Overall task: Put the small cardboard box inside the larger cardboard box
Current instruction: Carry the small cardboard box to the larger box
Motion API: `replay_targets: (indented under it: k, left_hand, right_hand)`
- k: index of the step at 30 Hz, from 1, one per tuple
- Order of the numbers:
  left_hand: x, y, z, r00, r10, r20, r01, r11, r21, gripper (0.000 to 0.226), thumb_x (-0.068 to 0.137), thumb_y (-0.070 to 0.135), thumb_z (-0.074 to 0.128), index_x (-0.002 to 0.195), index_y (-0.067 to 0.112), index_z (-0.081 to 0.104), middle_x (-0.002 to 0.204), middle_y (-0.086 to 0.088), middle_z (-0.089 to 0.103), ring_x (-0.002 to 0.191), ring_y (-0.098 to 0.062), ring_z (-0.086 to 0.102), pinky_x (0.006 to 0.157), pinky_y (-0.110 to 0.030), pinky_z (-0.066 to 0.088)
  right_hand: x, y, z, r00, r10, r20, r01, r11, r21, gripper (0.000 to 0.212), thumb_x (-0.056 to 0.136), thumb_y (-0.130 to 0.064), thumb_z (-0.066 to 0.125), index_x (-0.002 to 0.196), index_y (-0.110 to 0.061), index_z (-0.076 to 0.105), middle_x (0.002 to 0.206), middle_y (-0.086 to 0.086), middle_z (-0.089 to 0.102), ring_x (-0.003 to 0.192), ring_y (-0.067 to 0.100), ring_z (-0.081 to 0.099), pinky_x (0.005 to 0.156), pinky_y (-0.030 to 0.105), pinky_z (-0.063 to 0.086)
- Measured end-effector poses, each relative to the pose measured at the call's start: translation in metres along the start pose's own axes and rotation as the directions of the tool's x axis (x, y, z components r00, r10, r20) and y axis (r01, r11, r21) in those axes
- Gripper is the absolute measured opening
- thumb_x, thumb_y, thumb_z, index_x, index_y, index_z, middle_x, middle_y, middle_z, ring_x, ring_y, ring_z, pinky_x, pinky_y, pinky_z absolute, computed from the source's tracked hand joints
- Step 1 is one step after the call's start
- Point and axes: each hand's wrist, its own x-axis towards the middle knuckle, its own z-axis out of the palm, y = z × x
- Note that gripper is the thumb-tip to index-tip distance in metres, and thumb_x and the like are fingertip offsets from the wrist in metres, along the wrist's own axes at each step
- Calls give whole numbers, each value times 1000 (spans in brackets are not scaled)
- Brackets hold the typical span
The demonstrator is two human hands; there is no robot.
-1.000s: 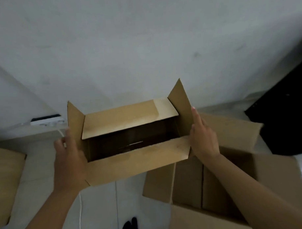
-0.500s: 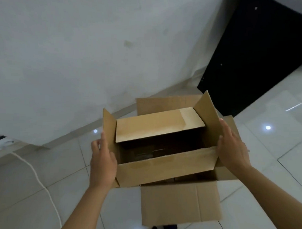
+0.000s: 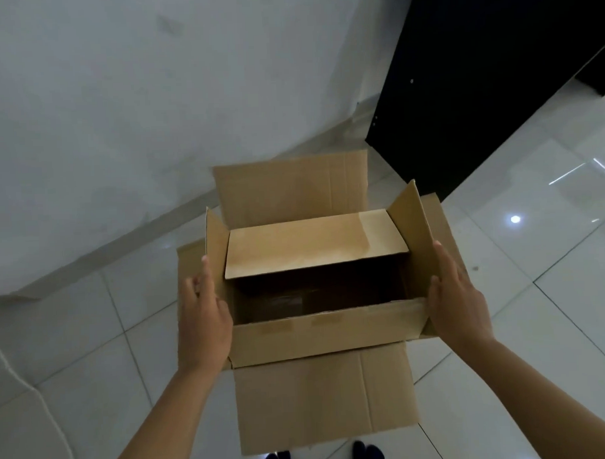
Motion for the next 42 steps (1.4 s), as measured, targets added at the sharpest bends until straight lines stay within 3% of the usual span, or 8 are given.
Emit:
replay_targets:
  k: [11,17,25,28,30,34,38,42]
  left_hand:
    - [1,-45,113,999,-29,30,29,1000,12,63,89,-1,41,143,16,13,113,-21,45,57,-8,36,48,-17,29]
    - [9,-75,161,996,-34,81,32,999,22,64,90,2,41,144,20,10,117,-16,43,59,-9,40,49,-15,30]
    - [13,-93,187,992,-84,94,77,994,80,64,92,6,38,143,24,5,115,-15,44,64,-12,44,60,-28,40]
    - [16,-89,194,998,-48,48,39,983,178,60,92,26,39,144,20,8,131,-17,40,102,-27,51,88,-41,44]
    - [16,-94,201,1000,11,15,-14,974,227,65,91,43,36,143,17,9,149,-13,24,135,-29,26,110,-48,21]
    - [14,-107,206,1000,30,-1,-30,999,10,76,80,58,24,144,21,7,156,0,5,143,-15,-3,115,-44,7]
    - [15,-112,209,998,67,-21,-70,966,-250,65,90,49,30,144,26,1,156,5,1,142,-10,-1,114,-39,9]
    - [10,-110,207,992,128,7,-121,953,-277,66,90,49,27,144,27,-4,156,6,0,142,-13,3,113,-40,13]
  right_hand:
    - [26,76,113,999,-22,39,22,1000,-6,53,93,-8,36,141,-19,18,117,15,59,52,11,48,42,24,37]
    - [41,102,163,997,-56,49,58,997,-53,52,92,-10,40,141,-18,22,115,16,61,79,25,58,62,33,47]
    - [41,120,196,981,-187,-50,167,947,-274,49,84,-9,52,131,-4,39,102,22,57,85,34,49,67,42,45]
    - [38,128,203,982,-155,-104,124,959,-256,51,84,-31,39,133,-14,35,128,15,35,113,32,28,95,50,33]
    - [36,132,207,981,-147,-123,116,966,-229,56,84,-43,28,135,-20,30,144,11,21,130,27,13,107,50,19]
    - [37,136,214,971,-175,-164,145,973,-179,65,82,-54,16,136,-20,29,150,13,22,134,32,24,108,48,20]
    - [39,140,218,959,-206,-193,193,978,-83,60,83,-52,20,138,-27,24,150,7,25,133,28,28,108,47,22]
    - [36,142,218,955,-235,-181,222,971,-90,55,89,-50,24,139,-26,23,149,4,27,135,24,26,110,43,20]
